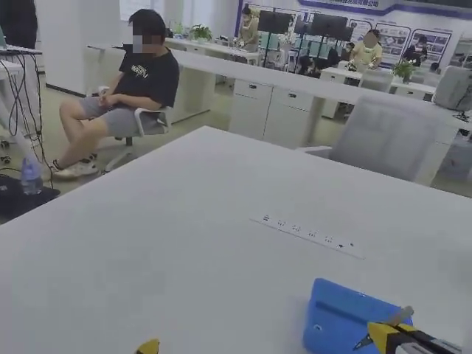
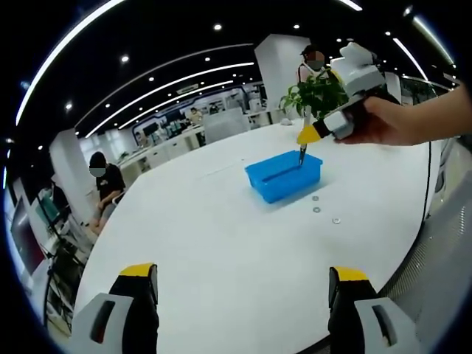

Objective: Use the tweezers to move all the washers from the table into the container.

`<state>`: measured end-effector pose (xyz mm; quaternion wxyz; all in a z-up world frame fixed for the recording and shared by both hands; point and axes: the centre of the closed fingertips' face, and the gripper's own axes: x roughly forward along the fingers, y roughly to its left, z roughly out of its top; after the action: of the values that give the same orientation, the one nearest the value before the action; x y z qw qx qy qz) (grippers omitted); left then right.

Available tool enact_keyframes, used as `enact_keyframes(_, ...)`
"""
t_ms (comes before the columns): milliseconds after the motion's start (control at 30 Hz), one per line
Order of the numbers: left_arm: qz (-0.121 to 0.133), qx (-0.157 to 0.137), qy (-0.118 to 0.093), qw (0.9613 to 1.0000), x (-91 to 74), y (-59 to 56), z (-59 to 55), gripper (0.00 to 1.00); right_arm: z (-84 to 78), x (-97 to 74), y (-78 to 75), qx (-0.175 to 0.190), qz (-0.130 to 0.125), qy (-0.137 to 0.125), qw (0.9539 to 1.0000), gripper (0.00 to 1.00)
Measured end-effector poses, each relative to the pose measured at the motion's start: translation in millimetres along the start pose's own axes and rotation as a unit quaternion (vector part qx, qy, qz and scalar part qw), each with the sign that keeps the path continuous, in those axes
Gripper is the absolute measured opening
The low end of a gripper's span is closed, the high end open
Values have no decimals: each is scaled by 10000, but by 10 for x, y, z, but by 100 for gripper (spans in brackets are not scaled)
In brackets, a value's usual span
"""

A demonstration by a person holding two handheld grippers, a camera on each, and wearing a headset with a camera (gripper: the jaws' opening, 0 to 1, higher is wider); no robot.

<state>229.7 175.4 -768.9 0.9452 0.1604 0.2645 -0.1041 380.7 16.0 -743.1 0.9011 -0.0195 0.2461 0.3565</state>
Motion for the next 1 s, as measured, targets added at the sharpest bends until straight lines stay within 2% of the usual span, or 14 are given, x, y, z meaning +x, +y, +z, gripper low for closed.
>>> enact_keyframes(67, -1, 5, -4, 10000, -1, -1, 1, 99, -90, -32, 45, 206, 34, 40, 9998, 3)
enact_keyframes(267, 5, 22, 4, 10000, -1, -3, -5, 98, -322, -54, 99, 279, 16, 221, 9994, 3)
enact_keyframes(467, 13, 36, 33, 10000, 4, -2, -17, 98, -481, -4, 134, 135, 9, 458, 9989, 3)
enact_keyframes(567, 16, 52, 55, 10000, 7, -3, -25, 98, -574, 34, 79, 75, -30, 581, 9983, 3)
enact_keyframes(767, 12, 75, 97, 9999, 14, -4, -39, 98, -673, 92, 30, 66, -86, 716, 9974, 4)
enact_keyframes(1000, 17, 95, 124, 9999, 19, -4, -47, 98, -682, 143, -23, 35, -147, 741, 9971, 4)
